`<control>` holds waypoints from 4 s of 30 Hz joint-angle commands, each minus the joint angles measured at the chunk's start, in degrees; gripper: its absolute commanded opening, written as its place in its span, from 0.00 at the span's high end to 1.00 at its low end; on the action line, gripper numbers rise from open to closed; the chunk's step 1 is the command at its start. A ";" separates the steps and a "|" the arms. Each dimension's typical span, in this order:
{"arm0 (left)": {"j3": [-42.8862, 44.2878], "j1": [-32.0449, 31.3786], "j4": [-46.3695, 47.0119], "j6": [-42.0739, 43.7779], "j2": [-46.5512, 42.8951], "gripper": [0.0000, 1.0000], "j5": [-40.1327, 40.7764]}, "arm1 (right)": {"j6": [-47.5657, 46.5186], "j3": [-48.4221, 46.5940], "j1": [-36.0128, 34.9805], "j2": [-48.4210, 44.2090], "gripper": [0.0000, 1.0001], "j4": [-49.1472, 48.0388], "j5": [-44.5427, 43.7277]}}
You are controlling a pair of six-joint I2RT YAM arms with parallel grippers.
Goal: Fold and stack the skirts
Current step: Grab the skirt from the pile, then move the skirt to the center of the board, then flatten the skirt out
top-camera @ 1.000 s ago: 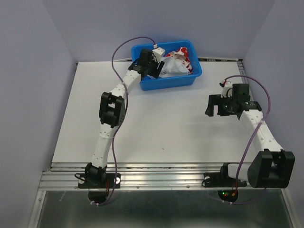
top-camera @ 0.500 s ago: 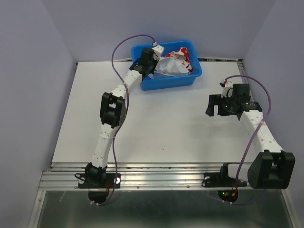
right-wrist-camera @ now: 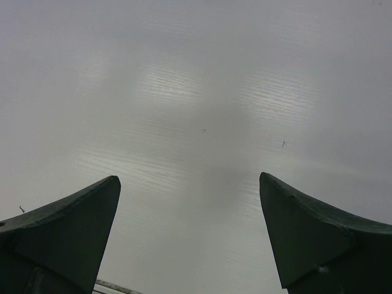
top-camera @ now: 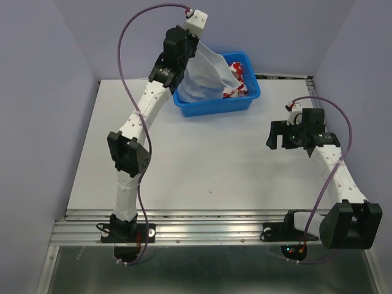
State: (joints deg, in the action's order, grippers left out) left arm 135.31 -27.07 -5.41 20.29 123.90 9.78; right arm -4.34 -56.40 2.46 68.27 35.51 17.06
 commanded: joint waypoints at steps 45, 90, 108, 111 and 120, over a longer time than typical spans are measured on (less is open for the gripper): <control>-25.99 -21.71 -16.21 -26.08 -24.16 1.00 -3.39 | 4.24 1.90 -0.43 -11.40 0.15 -13.42 40.60; -5.58 -14.85 -13.84 -34.45 -13.86 1.00 5.25 | 4.95 0.33 -18.28 12.77 0.00 -33.48 3.21; -7.51 -13.80 -12.52 -34.71 -14.21 1.00 2.70 | -1.72 -1.87 -19.33 15.22 0.00 -34.89 15.03; -7.16 -13.36 -12.69 -35.15 -14.03 1.00 2.17 | -1.64 -1.87 -19.95 16.19 0.01 -37.70 10.39; -7.86 -11.69 -14.10 -35.50 -15.26 1.00 2.52 | -4.88 -2.40 -19.95 11.20 0.99 -35.78 4.21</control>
State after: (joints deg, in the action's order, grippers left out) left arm 127.83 -39.92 -22.17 -14.46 113.47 11.84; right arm -6.68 -55.00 -17.02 84.51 1.39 24.21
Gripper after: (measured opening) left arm 0.036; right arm 0.045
